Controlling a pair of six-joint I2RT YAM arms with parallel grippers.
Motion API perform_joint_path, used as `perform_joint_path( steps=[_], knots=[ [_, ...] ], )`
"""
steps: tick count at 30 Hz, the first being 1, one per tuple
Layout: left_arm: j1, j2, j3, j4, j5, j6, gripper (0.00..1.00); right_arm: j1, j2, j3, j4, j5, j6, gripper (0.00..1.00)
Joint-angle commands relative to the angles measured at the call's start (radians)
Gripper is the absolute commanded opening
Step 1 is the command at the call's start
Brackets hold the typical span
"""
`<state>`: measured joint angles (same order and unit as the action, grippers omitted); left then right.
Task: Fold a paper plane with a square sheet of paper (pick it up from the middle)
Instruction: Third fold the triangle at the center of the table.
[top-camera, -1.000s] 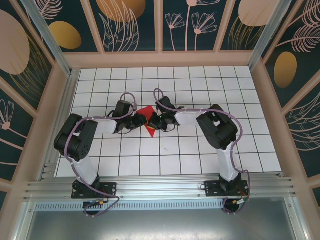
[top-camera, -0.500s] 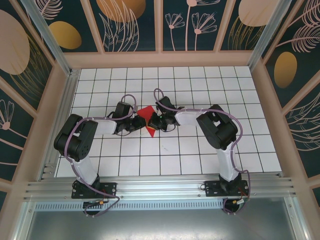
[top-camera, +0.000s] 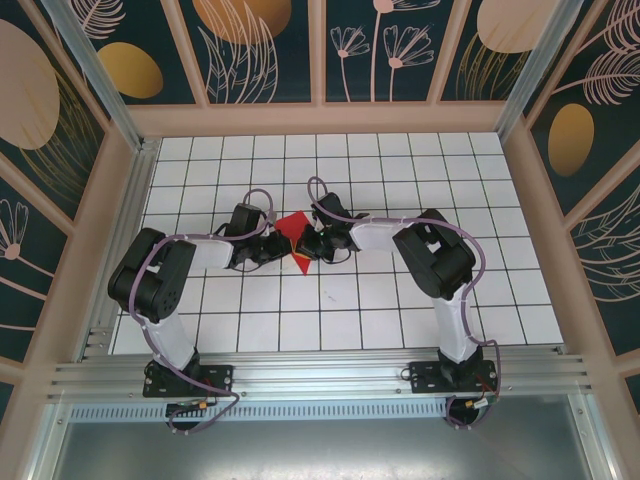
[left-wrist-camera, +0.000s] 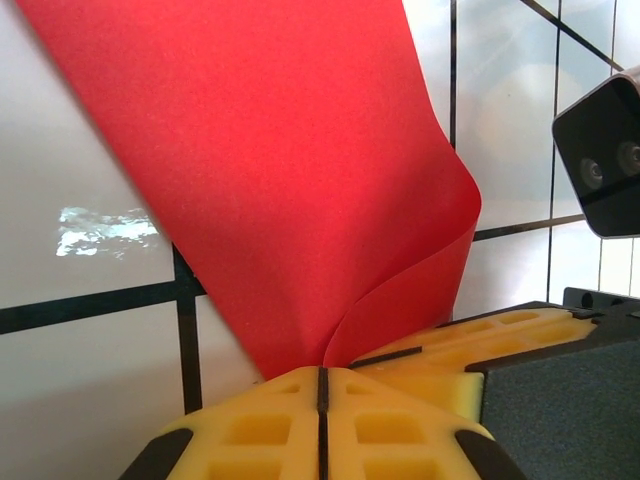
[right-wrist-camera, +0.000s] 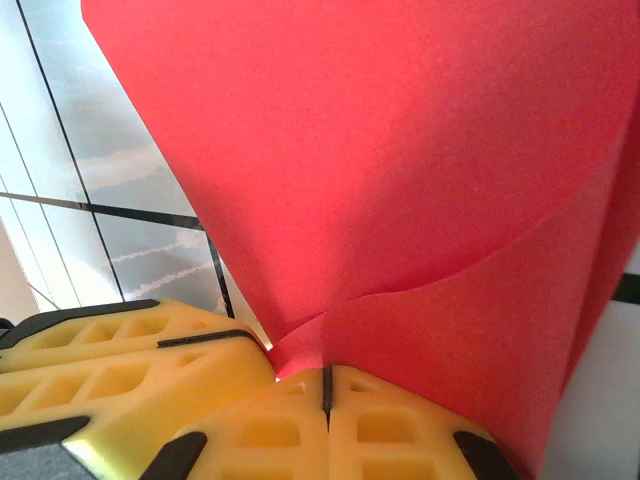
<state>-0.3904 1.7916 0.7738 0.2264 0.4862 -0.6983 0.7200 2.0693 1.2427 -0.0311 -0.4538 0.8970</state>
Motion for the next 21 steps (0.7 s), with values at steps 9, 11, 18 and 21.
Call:
perform_joint_path(
  steps=[9, 11, 18, 21],
  knots=[
    [0.007, 0.026, 0.002, -0.049, -0.072, 0.031, 0.02, -0.007, -0.021, -0.012, 0.031, -0.048, -0.019, 0.00],
    [0.007, 0.028, 0.001, -0.050, -0.076, 0.032, 0.01, -0.007, -0.035, -0.009, 0.029, -0.061, -0.027, 0.02],
    [0.007, 0.028, 0.001, -0.050, -0.080, 0.034, 0.00, -0.007, -0.074, -0.049, 0.024, -0.097, -0.043, 0.03],
    [0.007, 0.024, 0.005, -0.050, -0.080, 0.035, 0.00, -0.008, -0.097, -0.080, 0.025, -0.102, -0.050, 0.03]
  ],
)
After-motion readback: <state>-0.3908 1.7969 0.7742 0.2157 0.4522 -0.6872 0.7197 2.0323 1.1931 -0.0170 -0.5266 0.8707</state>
